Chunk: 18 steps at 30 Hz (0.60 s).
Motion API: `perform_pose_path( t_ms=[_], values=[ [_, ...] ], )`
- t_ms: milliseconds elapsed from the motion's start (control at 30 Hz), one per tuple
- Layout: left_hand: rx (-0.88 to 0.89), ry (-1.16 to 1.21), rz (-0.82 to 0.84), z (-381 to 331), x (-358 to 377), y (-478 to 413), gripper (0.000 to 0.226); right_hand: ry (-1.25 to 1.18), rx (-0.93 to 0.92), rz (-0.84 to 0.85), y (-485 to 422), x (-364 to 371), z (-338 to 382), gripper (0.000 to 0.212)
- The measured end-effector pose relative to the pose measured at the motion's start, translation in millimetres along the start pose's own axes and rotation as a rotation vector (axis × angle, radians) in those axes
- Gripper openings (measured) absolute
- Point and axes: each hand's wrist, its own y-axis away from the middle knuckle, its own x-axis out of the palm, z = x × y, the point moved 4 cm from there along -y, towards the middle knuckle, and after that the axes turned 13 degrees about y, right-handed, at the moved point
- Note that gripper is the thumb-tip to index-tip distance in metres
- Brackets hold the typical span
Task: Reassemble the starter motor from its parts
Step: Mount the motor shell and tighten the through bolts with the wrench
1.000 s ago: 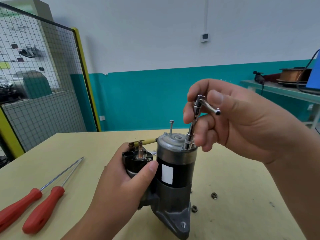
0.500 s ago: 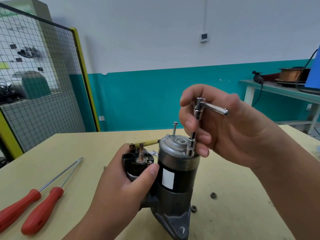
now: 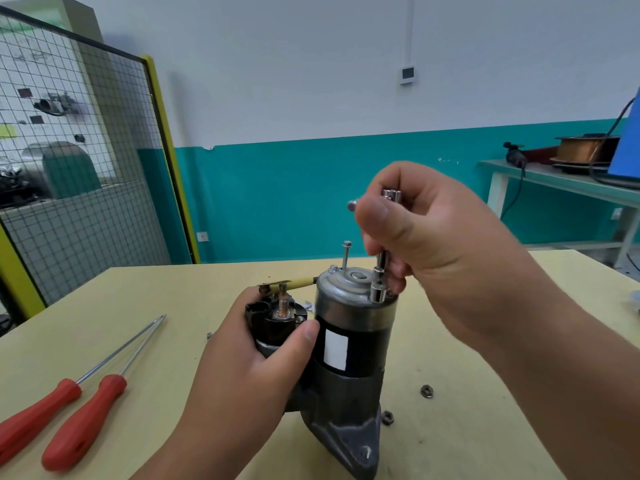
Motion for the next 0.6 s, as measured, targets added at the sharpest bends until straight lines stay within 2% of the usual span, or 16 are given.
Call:
perform_pose_path(
  t_ms=[100, 167, 267, 367, 467, 600],
  values=[
    [-0.011, -0.035, -0.012, -0.2, 1.0, -0.5, 0.038, 0.117, 0.013, -0.178, 1.5, 3.3, -2.5, 0.082],
    [-0.011, -0.045, -0.016, -0.5, 1.0, -0.3, 0.031, 0.146, 0.014, -0.229, 2.5, 4.3, -3.1, 0.084],
    [-0.009, -0.044, -0.011, -1.9, 1.4, 0.8, 0.034, 0.161, 0.02, -0.261, 3.4, 3.4, -4.9, 0.079],
    [-0.003, -0.042, -0.01, -4.4, 1.7, 2.1, 0.042, 0.143, 0.047, -0.183, 1.8, 3.2, -6.9, 0.072],
    [-0.005, -0.043, -0.002, -6.0, 1.3, 2.8, 0.043, 0.078, 0.069, -0.081, 0.2, 0.6, -4.4, 0.048],
    [-0.001, -0.029, 0.038, -6.9, 0.6, 3.4, 0.045, -0.223, 0.093, 0.011, 0.7, 1.3, -1.1, 0.039]
  ],
)
